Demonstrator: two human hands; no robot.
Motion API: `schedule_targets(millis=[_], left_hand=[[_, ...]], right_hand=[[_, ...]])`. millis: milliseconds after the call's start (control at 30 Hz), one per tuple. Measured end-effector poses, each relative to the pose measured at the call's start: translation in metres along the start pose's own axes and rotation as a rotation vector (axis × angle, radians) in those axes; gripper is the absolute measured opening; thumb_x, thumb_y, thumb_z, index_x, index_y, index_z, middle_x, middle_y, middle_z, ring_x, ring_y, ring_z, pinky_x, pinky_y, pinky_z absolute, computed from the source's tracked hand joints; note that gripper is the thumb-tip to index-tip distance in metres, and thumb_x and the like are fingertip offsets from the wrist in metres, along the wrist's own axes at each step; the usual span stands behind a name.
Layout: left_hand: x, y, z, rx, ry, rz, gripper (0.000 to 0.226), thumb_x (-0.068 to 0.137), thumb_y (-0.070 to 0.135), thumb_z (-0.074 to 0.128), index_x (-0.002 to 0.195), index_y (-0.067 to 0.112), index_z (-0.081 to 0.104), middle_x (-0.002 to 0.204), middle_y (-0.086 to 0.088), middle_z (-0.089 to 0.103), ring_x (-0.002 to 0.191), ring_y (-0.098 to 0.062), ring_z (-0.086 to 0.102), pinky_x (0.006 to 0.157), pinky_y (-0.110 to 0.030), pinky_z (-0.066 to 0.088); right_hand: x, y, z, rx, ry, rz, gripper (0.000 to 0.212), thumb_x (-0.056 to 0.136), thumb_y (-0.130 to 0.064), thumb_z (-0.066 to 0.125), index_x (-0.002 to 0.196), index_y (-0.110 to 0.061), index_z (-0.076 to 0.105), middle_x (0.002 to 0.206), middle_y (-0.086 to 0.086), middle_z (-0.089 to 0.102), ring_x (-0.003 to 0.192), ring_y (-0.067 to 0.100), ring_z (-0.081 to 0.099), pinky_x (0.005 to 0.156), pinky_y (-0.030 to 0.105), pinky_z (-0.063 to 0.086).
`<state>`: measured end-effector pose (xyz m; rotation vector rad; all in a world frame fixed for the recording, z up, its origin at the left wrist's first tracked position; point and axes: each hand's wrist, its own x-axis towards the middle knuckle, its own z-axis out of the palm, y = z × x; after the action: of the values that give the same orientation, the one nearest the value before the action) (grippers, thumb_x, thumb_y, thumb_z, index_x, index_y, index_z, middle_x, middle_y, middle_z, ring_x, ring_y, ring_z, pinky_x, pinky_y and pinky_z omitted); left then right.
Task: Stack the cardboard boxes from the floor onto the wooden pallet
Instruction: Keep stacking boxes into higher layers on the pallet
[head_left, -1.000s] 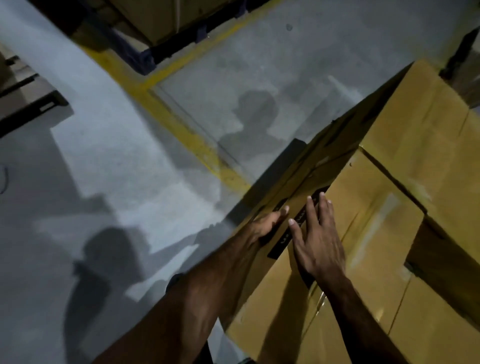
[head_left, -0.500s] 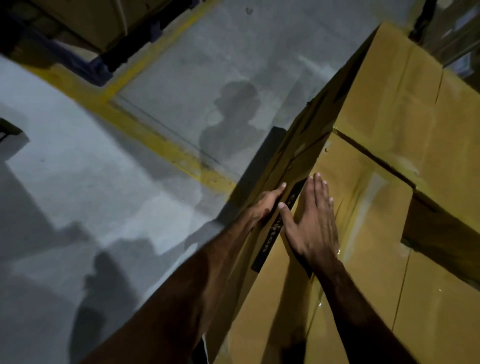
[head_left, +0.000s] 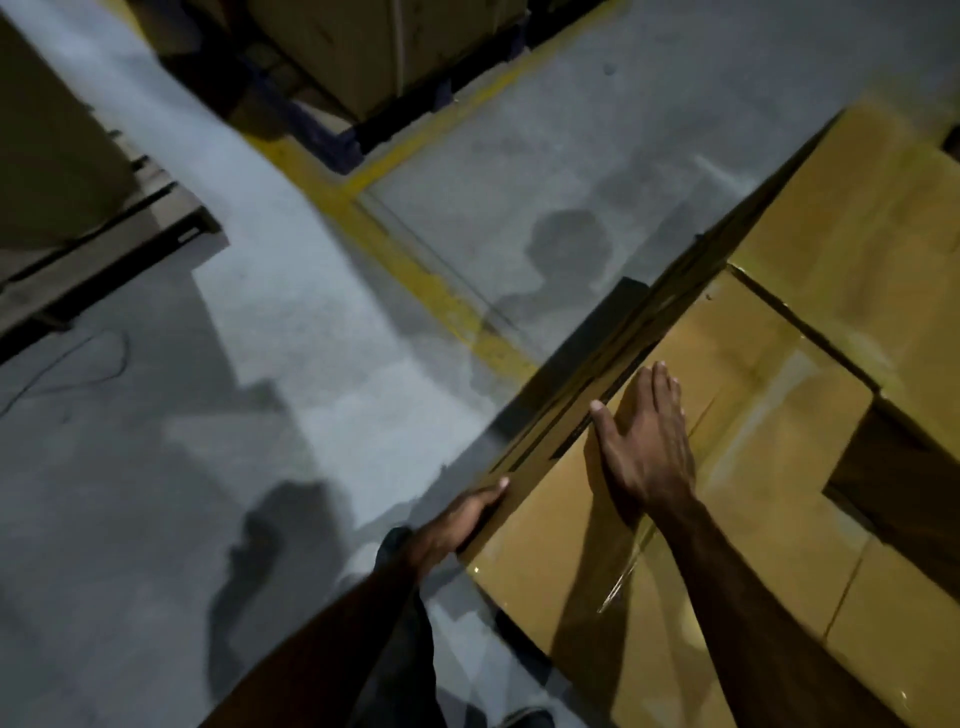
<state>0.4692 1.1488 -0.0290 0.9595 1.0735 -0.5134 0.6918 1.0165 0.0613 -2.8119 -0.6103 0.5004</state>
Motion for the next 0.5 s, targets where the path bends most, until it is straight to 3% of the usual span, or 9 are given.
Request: schedule_targets(millis=[33,67,133,167,200,267,333,400,500], left_hand=[[-0.007,-0.008,-0.005,-0.069,0.0,-0.002,0.042,0.099,0.051,0.064,0.128,0.02,0.066,0.131,0.006,0.063,0.124,-0.013,0.056,0.091,-0.012,0.048],[-0.009,-0.023,-0.012,-0.045,-0.009,0.043,0.036,0.102,0.048,0.062,0.125,0.021,0.067,0.13,0.006,0.064,0.127,-0.014,0.057,0.095,-0.012,0.047],[-0.01,-0.066,-0.024,-0.098,0.038,0.047,0.047,0.1,0.053,0.064,0.121,0.013,0.075,0.136,-0.001,0.068,0.132,-0.024,0.06,0.117,-0.025,0.038],[-0.014,-0.087,-0.027,-0.167,0.055,0.061,0.048,0.101,0.049,0.064,0.12,0.006,0.075,0.135,-0.007,0.07,0.128,-0.03,0.063,0.119,-0.03,0.036],[-0.024,-0.104,-0.026,-0.22,0.099,0.069,0.05,0.1,0.044,0.064,0.123,0.001,0.071,0.134,-0.013,0.071,0.12,-0.03,0.067,0.117,-0.034,0.038],[-0.066,-0.118,-0.01,-0.282,0.116,0.087,0.044,0.097,0.051,0.062,0.123,0.016,0.068,0.126,0.002,0.069,0.106,-0.011,0.066,0.104,-0.029,0.04],[-0.082,-0.143,0.003,-0.331,0.111,0.139,0.057,0.091,0.068,0.064,0.131,0.027,0.064,0.132,0.009,0.063,0.119,-0.01,0.059,0.109,-0.032,0.038],[-0.101,-0.166,0.02,-0.4,0.203,0.208,0.08,0.075,0.079,0.07,0.136,0.028,0.066,0.139,0.004,0.067,0.13,-0.021,0.06,0.12,-0.049,0.036],[-0.17,-0.186,0.058,-0.447,0.346,0.314,0.054,0.094,0.059,0.065,0.132,0.021,0.068,0.13,0.0,0.073,0.118,-0.024,0.067,0.111,-0.051,0.044]], right_hand=[[-0.01,-0.002,0.003,0.004,-0.012,-0.013,0.091,0.103,-0.069,0.037,0.168,-0.017,0.001,0.176,0.003,-0.01,0.162,0.023,-0.007,0.13,0.047,0.002],[-0.021,-0.005,0.005,0.01,-0.027,-0.025,0.09,0.103,-0.069,0.037,0.168,-0.016,0.002,0.176,0.003,-0.01,0.162,0.024,-0.007,0.13,0.048,0.003],[-0.046,-0.007,0.011,0.021,-0.053,-0.061,0.088,0.105,-0.066,0.038,0.168,-0.015,0.003,0.176,0.003,-0.009,0.162,0.025,-0.005,0.131,0.05,0.006],[-0.06,-0.009,0.013,0.026,-0.074,-0.08,0.088,0.105,-0.065,0.038,0.168,-0.015,0.004,0.176,0.004,-0.008,0.162,0.026,-0.005,0.131,0.051,0.008],[-0.076,-0.01,0.015,0.032,-0.101,-0.097,0.087,0.105,-0.064,0.038,0.168,-0.014,0.005,0.176,0.004,-0.006,0.162,0.026,-0.004,0.131,0.052,0.009],[-0.108,-0.011,0.02,0.054,-0.134,-0.146,0.085,0.106,-0.062,0.04,0.169,-0.014,0.008,0.176,0.004,-0.002,0.162,0.026,-0.001,0.131,0.05,0.011],[-0.144,-0.012,0.021,0.115,-0.134,-0.213,0.078,0.107,-0.053,0.047,0.167,-0.012,0.019,0.176,0.005,0.011,0.162,0.024,0.007,0.131,0.046,0.015],[-0.184,-0.01,0.02,0.201,-0.11,-0.297,0.063,0.106,-0.041,0.056,0.159,-0.01,0.041,0.169,0.008,0.034,0.158,0.026,0.025,0.128,0.041,0.025],[-0.249,0.003,0.006,0.38,-0.076,-0.359,0.036,0.103,-0.029,0.063,0.137,-0.016,0.067,0.14,0.004,0.067,0.132,0.025,0.059,0.113,0.037,0.046]])
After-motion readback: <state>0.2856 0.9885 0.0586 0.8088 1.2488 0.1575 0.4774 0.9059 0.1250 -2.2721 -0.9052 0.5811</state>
